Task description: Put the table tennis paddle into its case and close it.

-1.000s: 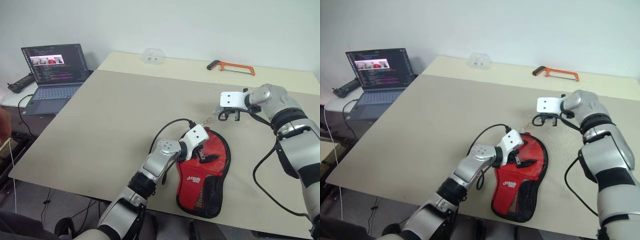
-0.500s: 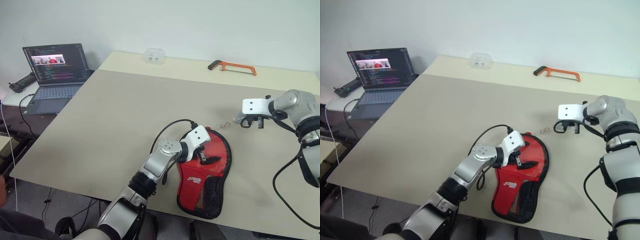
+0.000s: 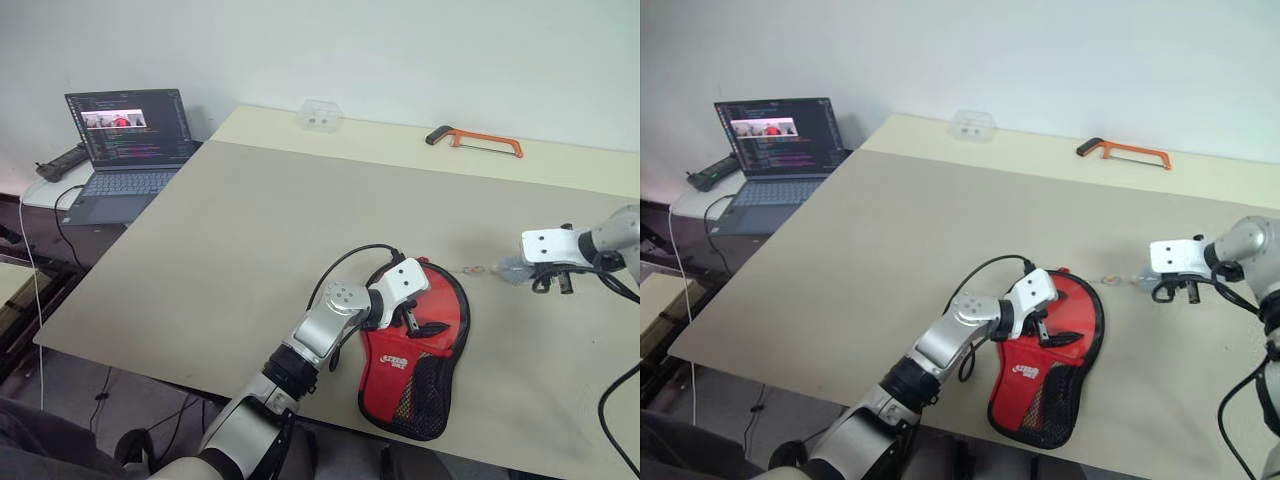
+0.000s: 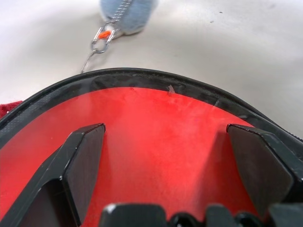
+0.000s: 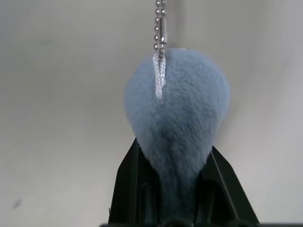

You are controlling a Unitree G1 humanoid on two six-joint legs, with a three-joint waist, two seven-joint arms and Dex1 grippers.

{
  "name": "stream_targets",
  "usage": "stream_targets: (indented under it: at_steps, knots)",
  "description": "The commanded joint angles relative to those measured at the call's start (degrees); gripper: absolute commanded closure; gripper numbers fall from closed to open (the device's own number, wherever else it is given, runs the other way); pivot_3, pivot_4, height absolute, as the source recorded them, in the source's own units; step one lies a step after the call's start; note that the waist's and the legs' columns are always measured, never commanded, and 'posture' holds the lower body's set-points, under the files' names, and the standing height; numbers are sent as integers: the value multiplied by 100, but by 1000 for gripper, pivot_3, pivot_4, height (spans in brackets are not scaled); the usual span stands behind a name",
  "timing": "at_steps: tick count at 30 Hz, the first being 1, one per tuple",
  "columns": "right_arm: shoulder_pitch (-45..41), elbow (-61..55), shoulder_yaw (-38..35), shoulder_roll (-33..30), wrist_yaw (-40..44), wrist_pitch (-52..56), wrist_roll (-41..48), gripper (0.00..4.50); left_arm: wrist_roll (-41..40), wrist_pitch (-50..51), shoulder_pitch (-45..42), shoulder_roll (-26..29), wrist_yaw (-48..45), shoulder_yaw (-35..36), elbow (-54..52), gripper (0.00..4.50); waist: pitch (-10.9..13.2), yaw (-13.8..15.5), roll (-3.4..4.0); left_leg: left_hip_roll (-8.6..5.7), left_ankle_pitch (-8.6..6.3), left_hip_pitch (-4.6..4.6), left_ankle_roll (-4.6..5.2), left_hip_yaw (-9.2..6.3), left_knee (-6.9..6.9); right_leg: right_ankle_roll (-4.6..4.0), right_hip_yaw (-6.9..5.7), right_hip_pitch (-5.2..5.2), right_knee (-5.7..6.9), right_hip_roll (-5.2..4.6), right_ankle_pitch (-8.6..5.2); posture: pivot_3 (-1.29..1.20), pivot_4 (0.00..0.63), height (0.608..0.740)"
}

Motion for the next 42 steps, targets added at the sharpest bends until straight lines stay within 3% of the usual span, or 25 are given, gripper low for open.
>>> stream_targets:
  at_steps: [1,9,22,31,42]
  knots:
    - [609,-742,-141,-462,694,340,284,4188,119,111,172,77,-114,-202,379,0,0,25,0,0,0,-1,0,-2,-1,0,-2,2,-3,0,0,0,150,740]
    - [2234,-2762,-661,-1251,1651,1113,1422,4223,156,92,101,132,-162,-245,401,0,0,61,0,-1,-1,0,2,-11,-4,0,-8,11,-10,1,-1,0,150,740]
    - [4817,-6296,-1252,-1925,1559,2225,2649,4241,308,-16,-65,192,-73,-351,534,0,-4,63,-7,2,-2,0,2,-32,-5,0,-26,22,-14,10,-4,0,150,740]
    - [6009,-7741,-1380,-1939,1387,2586,2776,4251,336,6,-163,234,-64,-359,649,0,-14,62,-31,0,-2,-1,2,-35,-7,-1,-30,22,-19,14,-5,0,150,740]
    - [6732,-8717,-966,-1904,1309,2556,2600,4271,370,88,-168,410,-108,-379,616,0,-59,75,-78,-18,0,1,-1,-47,-76,-13,-47,29,-77,29,-9,0,150,740]
